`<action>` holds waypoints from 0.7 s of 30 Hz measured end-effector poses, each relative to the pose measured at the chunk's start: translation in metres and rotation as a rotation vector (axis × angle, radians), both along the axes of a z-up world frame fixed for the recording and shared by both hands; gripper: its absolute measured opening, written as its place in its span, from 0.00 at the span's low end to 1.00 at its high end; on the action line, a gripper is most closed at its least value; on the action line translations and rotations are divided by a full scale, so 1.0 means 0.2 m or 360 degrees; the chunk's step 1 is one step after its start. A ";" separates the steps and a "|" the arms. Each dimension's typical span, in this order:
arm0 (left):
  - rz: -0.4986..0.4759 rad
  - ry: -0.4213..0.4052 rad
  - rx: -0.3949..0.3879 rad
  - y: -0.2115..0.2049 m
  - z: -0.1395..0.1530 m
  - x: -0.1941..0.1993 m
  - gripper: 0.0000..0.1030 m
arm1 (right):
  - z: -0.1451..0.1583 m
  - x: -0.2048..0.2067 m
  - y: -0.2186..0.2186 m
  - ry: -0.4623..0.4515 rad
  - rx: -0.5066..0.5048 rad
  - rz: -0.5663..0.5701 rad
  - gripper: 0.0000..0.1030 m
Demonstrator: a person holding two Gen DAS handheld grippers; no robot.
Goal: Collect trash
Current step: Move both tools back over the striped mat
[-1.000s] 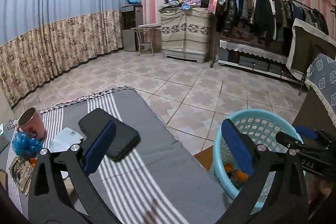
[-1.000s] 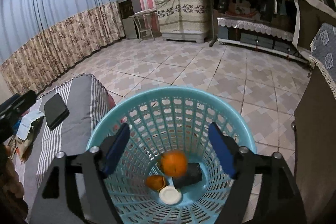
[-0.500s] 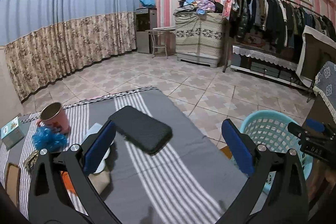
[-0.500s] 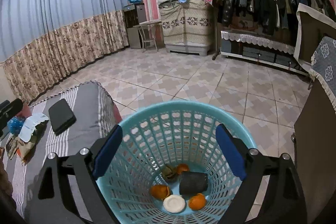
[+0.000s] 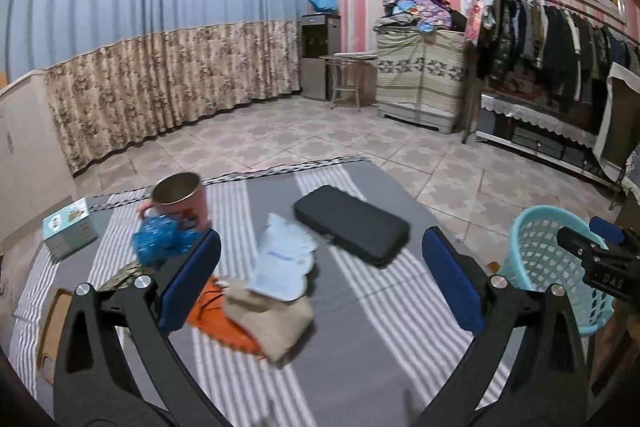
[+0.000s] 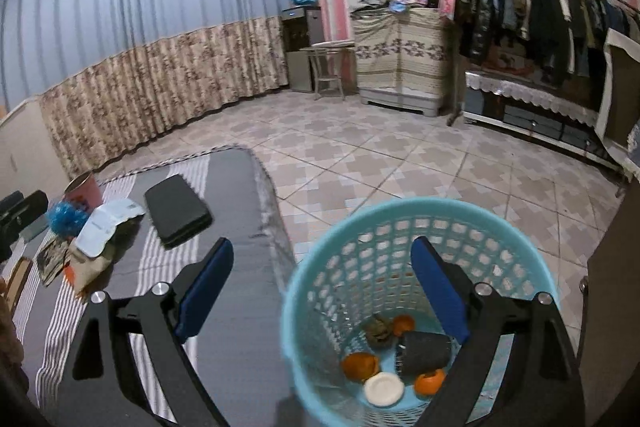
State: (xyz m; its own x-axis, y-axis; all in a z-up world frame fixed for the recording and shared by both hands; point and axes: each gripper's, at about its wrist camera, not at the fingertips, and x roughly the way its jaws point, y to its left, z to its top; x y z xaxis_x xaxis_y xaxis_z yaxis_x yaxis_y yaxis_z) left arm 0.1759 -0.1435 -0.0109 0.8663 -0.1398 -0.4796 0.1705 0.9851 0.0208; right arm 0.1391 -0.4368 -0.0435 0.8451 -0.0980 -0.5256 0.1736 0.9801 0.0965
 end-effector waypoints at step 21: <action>0.0243 0.0096 -0.0017 0.48 -0.13 -0.01 0.95 | -0.09 0.13 0.43 0.0105 -0.0087 0.0263 0.86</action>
State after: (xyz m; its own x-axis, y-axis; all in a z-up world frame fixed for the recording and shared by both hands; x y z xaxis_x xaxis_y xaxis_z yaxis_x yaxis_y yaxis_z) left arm 0.1743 -0.0469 -0.0377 0.8477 -0.0144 -0.5303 0.0196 0.9998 0.0042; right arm 0.1651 -0.3499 -0.0615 0.8160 0.0092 -0.5779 0.0141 0.9993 0.0358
